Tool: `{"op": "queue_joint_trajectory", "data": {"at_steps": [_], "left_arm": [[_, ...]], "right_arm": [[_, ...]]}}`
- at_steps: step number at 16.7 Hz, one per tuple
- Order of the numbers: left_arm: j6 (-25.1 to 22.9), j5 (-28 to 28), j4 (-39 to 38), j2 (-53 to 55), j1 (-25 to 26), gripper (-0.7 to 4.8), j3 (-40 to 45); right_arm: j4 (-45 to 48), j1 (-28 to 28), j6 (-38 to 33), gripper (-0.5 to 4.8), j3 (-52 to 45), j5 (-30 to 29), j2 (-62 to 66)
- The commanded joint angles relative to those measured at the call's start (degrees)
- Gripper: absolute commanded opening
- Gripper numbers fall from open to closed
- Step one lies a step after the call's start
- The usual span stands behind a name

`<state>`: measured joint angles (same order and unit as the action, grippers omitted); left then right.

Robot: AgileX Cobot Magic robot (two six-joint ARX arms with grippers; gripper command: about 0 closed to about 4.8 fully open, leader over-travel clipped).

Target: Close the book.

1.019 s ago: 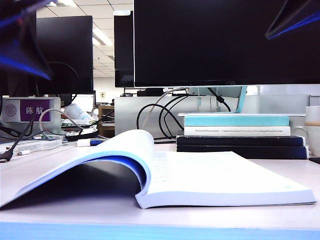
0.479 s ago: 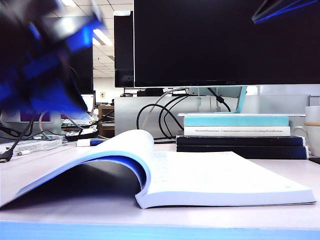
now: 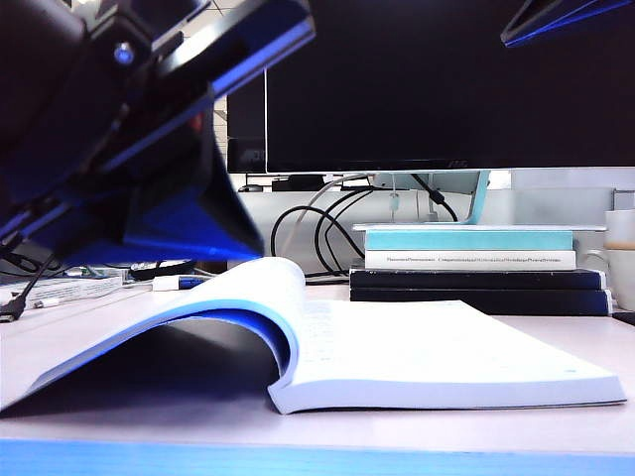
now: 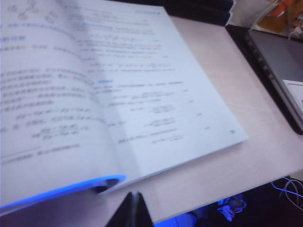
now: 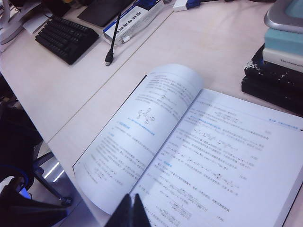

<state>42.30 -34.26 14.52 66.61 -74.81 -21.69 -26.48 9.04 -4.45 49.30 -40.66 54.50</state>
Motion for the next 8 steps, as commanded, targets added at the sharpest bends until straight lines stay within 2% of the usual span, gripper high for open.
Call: {"op": "queue_joint_trajectory", "data": {"at_steps": [1,5,8], "left_arm": [[6.84,-0.68,-7.26,1.2,-0.31,-0.05,-0.13],[7.76,-2.38,-3.61,7.63,0.17,-0.05,-0.15],[9.86,-1.49,-2.56,11.02,2.01,-0.05,-0.15]], "right_arm": [[0.57,0.0,0.02,-0.02,0.24,-0.37,-0.15],[0.57,0.0,0.02,-0.02,0.24,-0.39,-0.15],[0.52,0.0,0.02,-0.02,0.24,-0.42,-0.15]]}}
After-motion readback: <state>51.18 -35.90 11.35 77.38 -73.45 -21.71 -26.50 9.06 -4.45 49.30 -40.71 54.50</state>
